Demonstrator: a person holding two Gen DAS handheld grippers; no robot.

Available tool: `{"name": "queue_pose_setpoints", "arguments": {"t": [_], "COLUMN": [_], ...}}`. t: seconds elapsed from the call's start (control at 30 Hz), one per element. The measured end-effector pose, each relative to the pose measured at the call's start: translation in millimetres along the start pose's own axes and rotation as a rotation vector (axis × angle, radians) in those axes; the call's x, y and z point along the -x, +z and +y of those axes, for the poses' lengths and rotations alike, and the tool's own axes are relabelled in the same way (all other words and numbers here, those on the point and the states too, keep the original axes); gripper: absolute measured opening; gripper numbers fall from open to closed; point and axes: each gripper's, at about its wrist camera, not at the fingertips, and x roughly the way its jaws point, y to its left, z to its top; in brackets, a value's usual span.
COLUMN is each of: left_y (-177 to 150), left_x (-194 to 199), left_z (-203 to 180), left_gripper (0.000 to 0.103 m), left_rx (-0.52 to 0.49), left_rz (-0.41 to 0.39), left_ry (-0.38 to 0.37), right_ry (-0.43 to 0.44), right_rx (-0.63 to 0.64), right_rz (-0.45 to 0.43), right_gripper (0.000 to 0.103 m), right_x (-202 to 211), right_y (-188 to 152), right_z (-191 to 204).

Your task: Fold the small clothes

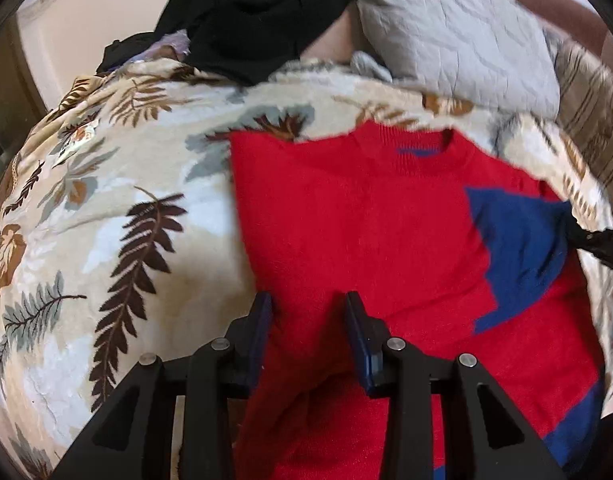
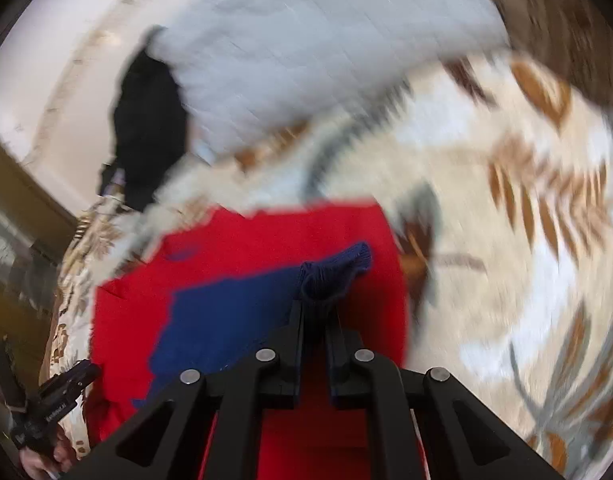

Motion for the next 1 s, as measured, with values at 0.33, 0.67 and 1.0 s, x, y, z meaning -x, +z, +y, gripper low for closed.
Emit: {"name": "queue_pose_setpoints", "arguments": {"t": [0.33, 0.67, 1.0], "left_y": [0.1, -6.7, 4.9], "left_x": [1.9, -2.1, 30.6], "left_z": [-7.7, -3.4, -11.0], "left_gripper": [0.039, 0.039, 0.044], "left_rx": [-0.006, -0.027, -0.050], "left_rz": [-0.006, 0.022, -0.113], "left_ry": [0.004, 0.017, -0.062], "right_ry": [0.020, -0.051, 0.087], "right_rx": [-0.123, 0.123, 0.058], "right_rz": [-0.115, 0.138, 0.084], "right_gripper": [0.029, 0.028, 0.029], "right_x": [53.8, -16.1, 5.3], "right_y": [9.9, -6.3, 4.6], "right_z": [-43.0, 13.5, 11.5]}}
